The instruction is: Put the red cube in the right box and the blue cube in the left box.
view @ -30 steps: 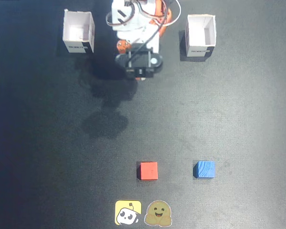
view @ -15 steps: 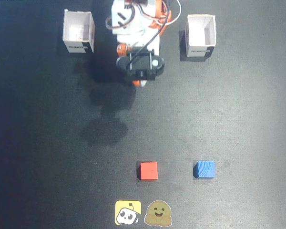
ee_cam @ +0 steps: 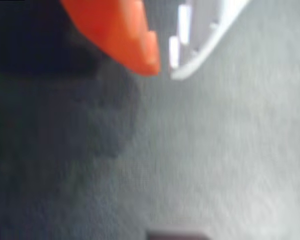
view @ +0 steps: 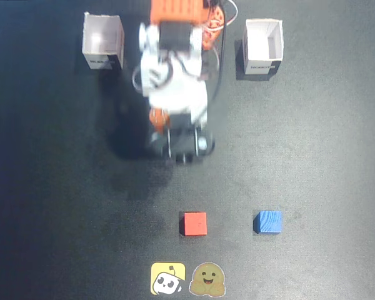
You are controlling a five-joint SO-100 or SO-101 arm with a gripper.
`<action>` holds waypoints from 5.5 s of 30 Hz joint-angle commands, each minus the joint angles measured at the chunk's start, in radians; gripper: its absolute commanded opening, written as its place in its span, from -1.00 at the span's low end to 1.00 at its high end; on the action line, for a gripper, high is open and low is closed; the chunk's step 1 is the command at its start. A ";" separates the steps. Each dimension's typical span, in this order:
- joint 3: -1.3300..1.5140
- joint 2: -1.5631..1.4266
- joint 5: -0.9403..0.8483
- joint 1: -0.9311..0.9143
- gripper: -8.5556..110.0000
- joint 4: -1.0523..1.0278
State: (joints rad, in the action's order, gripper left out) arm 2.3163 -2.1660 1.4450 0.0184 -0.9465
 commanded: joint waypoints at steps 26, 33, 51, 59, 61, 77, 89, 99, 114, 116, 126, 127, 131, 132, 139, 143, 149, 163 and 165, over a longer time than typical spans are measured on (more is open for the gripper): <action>-0.664 0.727 0.104 0.126 -0.58 0.018; -0.689 0.744 0.087 0.124 -0.52 0.008; -0.816 0.859 0.115 0.121 -0.47 -0.058; -0.933 0.945 0.133 0.129 -0.47 -0.098; -0.956 0.966 0.143 0.132 -0.47 -0.106; -1.095 1.123 0.156 0.124 -0.47 -0.143; -1.091 1.158 0.166 0.120 -0.59 -0.104; -1.086 1.137 0.146 0.101 -0.69 -0.107; -0.868 0.790 0.014 -0.060 -0.69 -0.222; -0.799 0.726 0.005 -0.094 -0.69 -0.213; -0.548 0.413 -0.052 -0.222 -0.69 -0.273; -0.518 0.376 -0.055 -0.230 -0.69 -0.279; -0.419 0.242 -0.069 -0.259 -0.69 -0.318; -0.402 0.216 -0.069 -0.268 -0.69 -0.327; -0.337 0.121 -0.078 -0.379 -0.68 -0.367; -0.321 0.120 -0.101 -0.477 -0.68 -0.351; -0.268 0.110 -0.109 -0.604 -0.68 -0.327; -0.129 -0.110 -0.098 -0.868 -0.68 -0.416; -0.117 -0.146 -0.092 -0.899 -0.68 -0.436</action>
State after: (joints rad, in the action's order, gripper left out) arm 2.1997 -2.2457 1.3468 -0.8468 -1.3591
